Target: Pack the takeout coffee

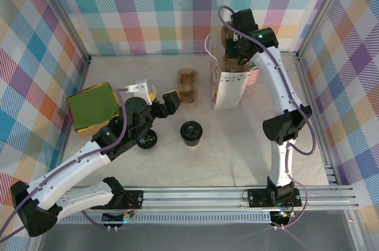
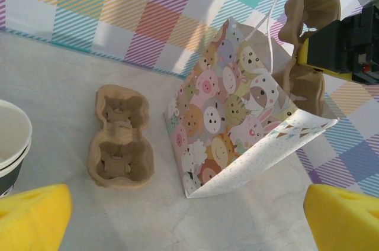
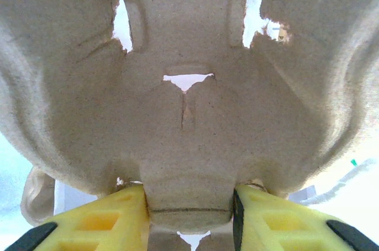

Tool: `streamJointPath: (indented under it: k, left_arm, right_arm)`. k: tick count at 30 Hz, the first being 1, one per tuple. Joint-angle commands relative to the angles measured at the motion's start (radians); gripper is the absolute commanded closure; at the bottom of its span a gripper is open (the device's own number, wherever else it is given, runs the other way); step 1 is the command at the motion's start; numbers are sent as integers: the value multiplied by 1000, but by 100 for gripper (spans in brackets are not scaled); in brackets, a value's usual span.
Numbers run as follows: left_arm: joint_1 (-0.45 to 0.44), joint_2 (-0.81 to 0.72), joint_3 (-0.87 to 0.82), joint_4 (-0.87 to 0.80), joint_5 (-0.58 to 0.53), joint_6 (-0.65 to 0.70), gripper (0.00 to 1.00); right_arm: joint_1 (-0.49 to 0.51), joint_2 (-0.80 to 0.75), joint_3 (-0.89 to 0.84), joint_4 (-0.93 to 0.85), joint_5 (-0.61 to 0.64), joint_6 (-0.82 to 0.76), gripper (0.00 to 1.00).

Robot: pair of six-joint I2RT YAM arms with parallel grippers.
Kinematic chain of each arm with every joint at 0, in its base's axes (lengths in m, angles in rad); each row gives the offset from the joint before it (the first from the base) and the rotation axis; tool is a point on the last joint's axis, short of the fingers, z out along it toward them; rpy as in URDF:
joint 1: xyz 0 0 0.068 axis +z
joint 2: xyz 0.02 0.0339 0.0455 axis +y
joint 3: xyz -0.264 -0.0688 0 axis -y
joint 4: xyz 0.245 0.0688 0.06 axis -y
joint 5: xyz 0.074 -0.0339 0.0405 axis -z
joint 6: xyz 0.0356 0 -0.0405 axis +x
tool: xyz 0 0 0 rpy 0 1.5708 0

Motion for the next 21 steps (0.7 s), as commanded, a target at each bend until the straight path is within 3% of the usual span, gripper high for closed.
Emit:
streamJointPath:
  k: [1, 13, 21]
  left_arm:
    - [7, -24, -19, 11, -1, -5, 0]
    - [8, -31, -40, 23, 7, -10, 0]
    - [7, -24, -50, 50, 12, -8, 0]
  right_arm:
    - [-6, 29, -12, -44, -30, 27, 62]
    - [-5, 35, -18, -134, -80, 74, 62]
    - [10, -39, -134, -153, -125, 98, 62]
